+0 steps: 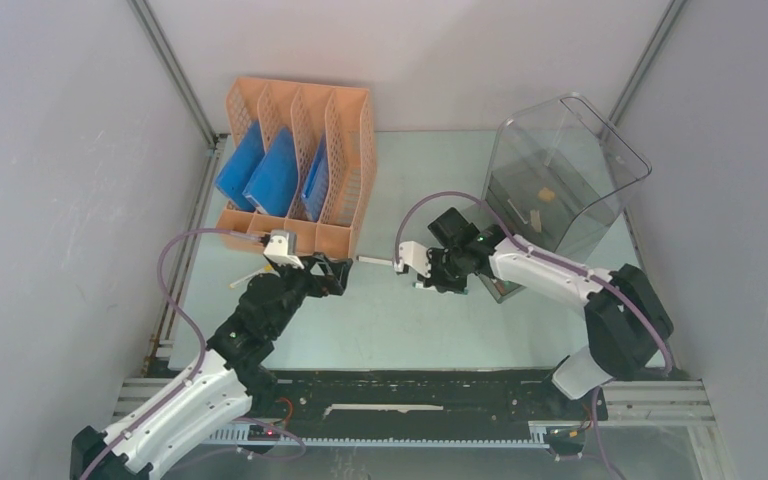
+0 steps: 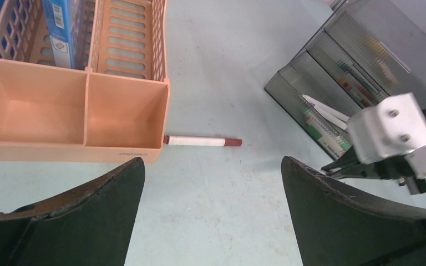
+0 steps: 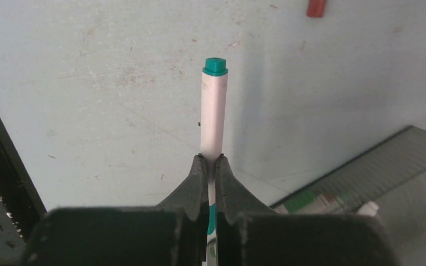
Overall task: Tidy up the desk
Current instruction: Pick up the stationery from the center of the board, then place the stationery in the drawer.
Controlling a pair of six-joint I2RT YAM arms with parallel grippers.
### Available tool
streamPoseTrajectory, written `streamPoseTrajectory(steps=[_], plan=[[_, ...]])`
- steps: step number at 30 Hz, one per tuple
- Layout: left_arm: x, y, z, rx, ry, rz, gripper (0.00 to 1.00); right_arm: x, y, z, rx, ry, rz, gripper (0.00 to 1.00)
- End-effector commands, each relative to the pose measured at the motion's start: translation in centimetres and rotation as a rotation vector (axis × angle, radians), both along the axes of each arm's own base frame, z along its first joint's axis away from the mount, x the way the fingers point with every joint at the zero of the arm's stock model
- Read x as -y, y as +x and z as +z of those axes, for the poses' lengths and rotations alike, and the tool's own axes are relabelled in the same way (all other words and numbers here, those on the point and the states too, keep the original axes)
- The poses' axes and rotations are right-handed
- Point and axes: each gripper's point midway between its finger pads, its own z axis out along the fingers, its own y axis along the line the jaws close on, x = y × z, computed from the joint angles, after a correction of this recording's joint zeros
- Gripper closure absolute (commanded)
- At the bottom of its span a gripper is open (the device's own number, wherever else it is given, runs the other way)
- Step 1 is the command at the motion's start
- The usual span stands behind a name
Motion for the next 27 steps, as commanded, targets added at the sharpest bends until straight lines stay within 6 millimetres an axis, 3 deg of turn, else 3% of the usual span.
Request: streamPoseTrajectory(steps=[1, 7, 12, 19, 27], plan=[[0.7, 0.3, 1.0, 0.028, -0.052, -0.018, 0.0, 0.2, 1.6, 3.9, 0.075, 0.083, -0.096, 1.0], [1.2, 0.4, 0.6, 0.017, -0.055, -0.034, 0.0, 2.5, 4.0, 6.4, 0.149, 0.126, -0.24, 1.0], [1.7, 0.7, 0.3, 0.001, -0.058, -0.049, 0.0, 5.2, 6.5, 6.8, 0.226, 0.097, -0.387, 1.0], [2.8, 0.9, 0.0, -0.026, -0.053, -0.089, 0.0, 8.6, 8.8, 6.2, 0.293, 0.031, -0.543, 1.0], [4.8, 1.2, -0.3, -0.058, -0.015, -0.177, 0.0, 11.2, 9.6, 4.3, 0.266, -0.048, -0.626, 0.93]])
